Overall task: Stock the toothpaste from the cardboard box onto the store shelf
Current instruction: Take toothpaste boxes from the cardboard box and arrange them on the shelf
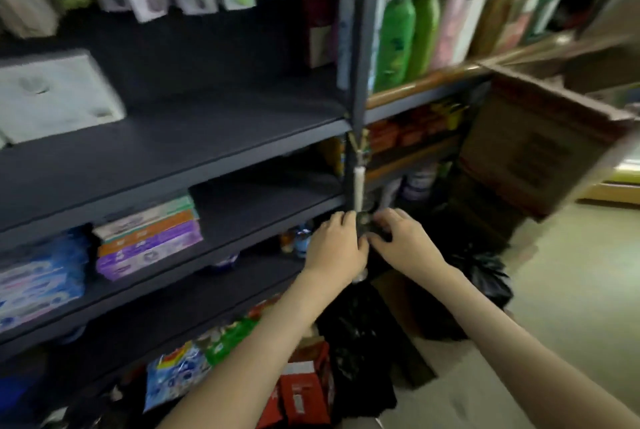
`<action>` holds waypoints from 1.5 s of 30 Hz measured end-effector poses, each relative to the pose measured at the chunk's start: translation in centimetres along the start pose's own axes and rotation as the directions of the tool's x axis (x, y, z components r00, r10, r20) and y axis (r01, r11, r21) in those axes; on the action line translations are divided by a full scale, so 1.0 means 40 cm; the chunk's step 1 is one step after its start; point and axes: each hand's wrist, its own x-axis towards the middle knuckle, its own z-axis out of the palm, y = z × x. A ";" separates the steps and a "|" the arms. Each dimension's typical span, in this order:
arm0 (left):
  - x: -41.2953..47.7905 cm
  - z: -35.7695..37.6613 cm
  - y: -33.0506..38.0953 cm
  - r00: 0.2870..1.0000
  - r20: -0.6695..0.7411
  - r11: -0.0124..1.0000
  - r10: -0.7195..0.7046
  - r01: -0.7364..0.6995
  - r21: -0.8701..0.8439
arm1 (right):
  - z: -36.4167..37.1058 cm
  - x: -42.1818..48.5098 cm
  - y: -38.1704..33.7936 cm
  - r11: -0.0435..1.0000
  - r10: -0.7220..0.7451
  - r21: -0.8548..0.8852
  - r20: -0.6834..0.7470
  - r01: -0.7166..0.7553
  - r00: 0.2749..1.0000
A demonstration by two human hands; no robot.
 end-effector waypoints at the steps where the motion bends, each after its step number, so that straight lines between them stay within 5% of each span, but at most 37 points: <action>1: 0.024 0.007 0.069 0.999 -0.004 0.999 0.035 -0.035 0.005 | -0.057 -0.011 0.044 1.000 0.011 -0.012 -0.031 -0.011 0.999; 10: 0.231 0.050 0.653 0.966 -0.098 0.967 0.240 -0.246 -0.057 | -0.577 -0.079 0.442 0.995 -0.020 -0.100 -0.290 -0.009 0.957; 15: 0.333 0.023 0.867 0.976 -0.112 0.968 0.184 -0.160 0.195 | -0.784 -0.039 0.611 0.992 -0.053 -0.125 -0.319 0.013 0.946; 18: 0.427 0.016 0.958 0.955 -0.135 0.934 0.265 -0.220 0.281 | -0.865 0.024 0.721 0.993 -0.077 -0.113 -0.340 0.040 0.937; 23: 0.656 0.070 1.057 0.941 0.045 0.904 0.335 -0.335 0.265 | -0.958 0.183 0.916 0.989 -0.086 -0.139 -0.288 0.047 0.954; 31: 0.911 0.168 1.118 0.978 0.196 0.965 0.065 -0.112 0.236 | -1.144 0.441 1.185 0.980 -0.024 -0.197 -0.166 -0.009 0.986; 37: 0.999 0.238 1.133 0.984 0.051 0.944 -0.172 0.149 0.295 | -1.194 0.633 1.320 0.969 -0.140 -0.211 -0.042 0.129 0.989; 41: 1.047 0.286 1.185 0.921 -0.202 0.809 -0.333 0.389 0.441 | -1.188 0.769 1.358 0.946 -0.234 -0.187 0.170 0.264 0.957; 45: 1.068 0.321 1.203 0.865 -0.492 0.822 -0.096 0.348 0.451 | -1.198 0.858 1.384 0.947 -0.269 -0.080 0.337 0.312 0.902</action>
